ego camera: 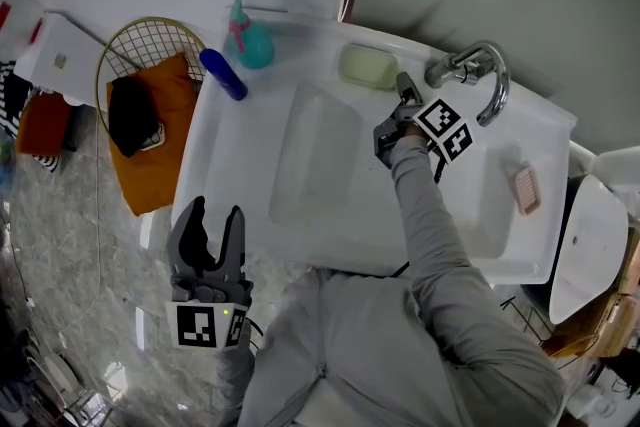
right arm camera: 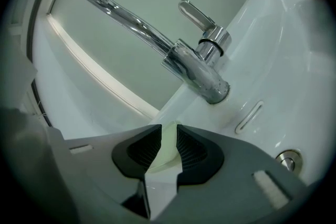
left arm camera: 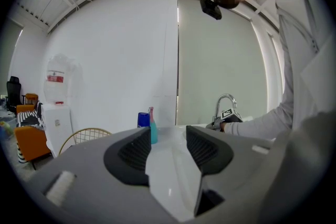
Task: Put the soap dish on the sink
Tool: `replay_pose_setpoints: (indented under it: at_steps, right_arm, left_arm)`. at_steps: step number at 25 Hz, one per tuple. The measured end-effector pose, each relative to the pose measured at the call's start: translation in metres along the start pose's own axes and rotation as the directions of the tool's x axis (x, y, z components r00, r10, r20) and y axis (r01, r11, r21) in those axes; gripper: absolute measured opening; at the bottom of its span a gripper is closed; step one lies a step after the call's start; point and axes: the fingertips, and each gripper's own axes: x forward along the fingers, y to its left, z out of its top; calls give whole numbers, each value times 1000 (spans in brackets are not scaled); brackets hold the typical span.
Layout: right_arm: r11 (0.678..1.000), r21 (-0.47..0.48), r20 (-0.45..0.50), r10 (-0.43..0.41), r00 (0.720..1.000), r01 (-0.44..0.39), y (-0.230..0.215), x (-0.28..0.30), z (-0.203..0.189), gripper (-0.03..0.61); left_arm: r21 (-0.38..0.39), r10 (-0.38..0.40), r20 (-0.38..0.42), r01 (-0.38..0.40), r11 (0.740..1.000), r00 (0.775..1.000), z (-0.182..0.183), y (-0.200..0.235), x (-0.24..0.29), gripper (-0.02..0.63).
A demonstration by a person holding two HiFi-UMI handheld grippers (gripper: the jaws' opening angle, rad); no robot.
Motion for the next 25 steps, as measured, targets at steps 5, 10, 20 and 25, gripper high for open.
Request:
replay_pose_setpoints:
  at_steps: [5, 10, 20, 25]
  right_arm:
    - [1000, -3, -9, 9, 1000, -9, 3, -14, -6, 71]
    - [998, 1, -48, 62, 997, -62, 16, -30, -20, 71]
    - [988, -20, -95, 150, 984, -153, 43, -86, -48, 71]
    - [976, -56, -114, 204, 972, -211, 63, -121, -57, 71]
  left_arm:
    - [7, -11, 11, 11, 1000, 1000, 3, -5, -7, 225]
    - [21, -28, 22, 28, 999, 999, 7, -11, -15, 225]
    - [53, -70, 40, 68, 996, 997, 10, -27, -42, 225]
    - [51, -92, 51, 89, 995, 994, 9, -35, -58, 225]
